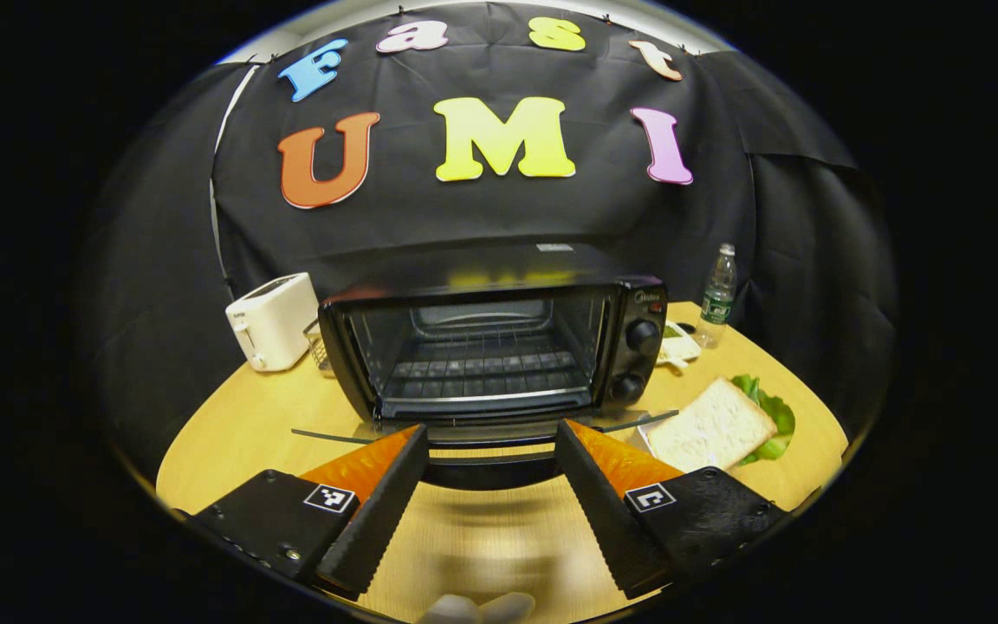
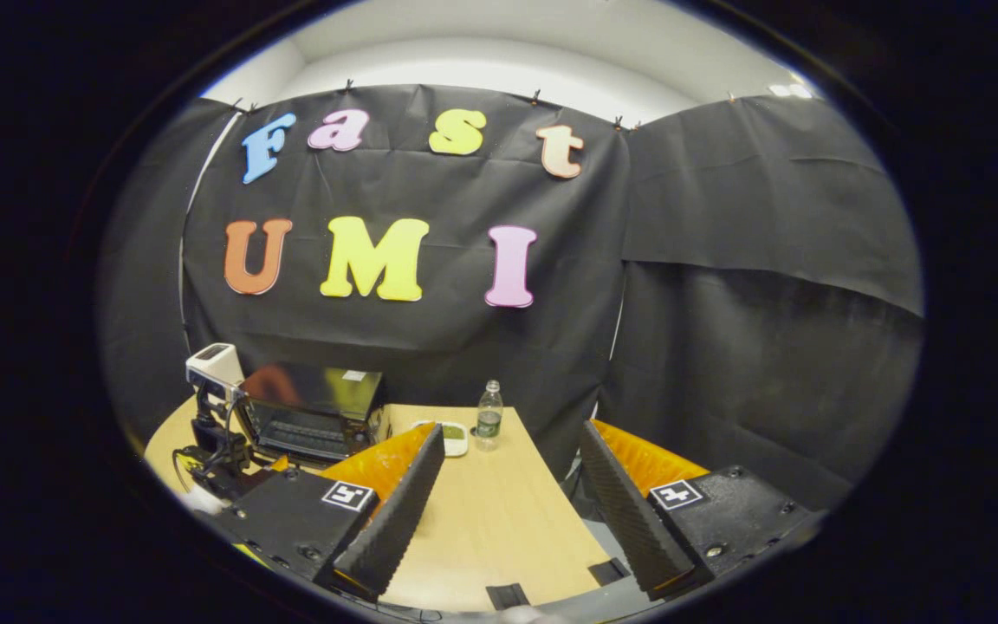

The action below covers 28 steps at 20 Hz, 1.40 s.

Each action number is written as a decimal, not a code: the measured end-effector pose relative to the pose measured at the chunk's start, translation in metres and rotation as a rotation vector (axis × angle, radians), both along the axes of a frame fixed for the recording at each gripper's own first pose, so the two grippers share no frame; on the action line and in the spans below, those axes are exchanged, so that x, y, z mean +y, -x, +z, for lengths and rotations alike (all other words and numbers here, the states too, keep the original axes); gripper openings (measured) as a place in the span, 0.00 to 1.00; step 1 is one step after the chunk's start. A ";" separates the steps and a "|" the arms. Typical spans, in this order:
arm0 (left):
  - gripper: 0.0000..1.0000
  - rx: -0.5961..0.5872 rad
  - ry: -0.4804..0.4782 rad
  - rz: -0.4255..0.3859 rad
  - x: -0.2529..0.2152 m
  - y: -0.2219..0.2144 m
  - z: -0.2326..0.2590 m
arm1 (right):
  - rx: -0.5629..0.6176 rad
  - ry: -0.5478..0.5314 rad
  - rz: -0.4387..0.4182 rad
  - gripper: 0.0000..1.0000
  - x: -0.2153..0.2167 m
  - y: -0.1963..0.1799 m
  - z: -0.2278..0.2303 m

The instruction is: Open the electric oven with the left hand, put the food in, and close the electric oven.

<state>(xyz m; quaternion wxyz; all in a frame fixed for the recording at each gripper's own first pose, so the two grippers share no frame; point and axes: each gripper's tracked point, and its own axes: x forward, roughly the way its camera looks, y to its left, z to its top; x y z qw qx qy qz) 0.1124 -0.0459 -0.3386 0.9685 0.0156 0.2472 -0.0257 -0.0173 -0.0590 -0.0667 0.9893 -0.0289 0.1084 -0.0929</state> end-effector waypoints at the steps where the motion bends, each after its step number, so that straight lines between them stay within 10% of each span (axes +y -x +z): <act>1: 0.98 0.013 -0.004 -0.004 -0.001 0.005 -0.006 | 0.006 -0.001 -0.002 1.00 0.000 0.002 -0.001; 13: 0.96 0.241 0.008 0.005 -0.002 0.040 -0.090 | 0.061 -0.026 -0.038 1.00 -0.002 0.022 -0.024; 28: 0.96 -0.015 0.018 -0.005 0.034 0.041 0.012 | 0.205 -0.101 0.102 1.00 0.028 -0.035 -0.111</act>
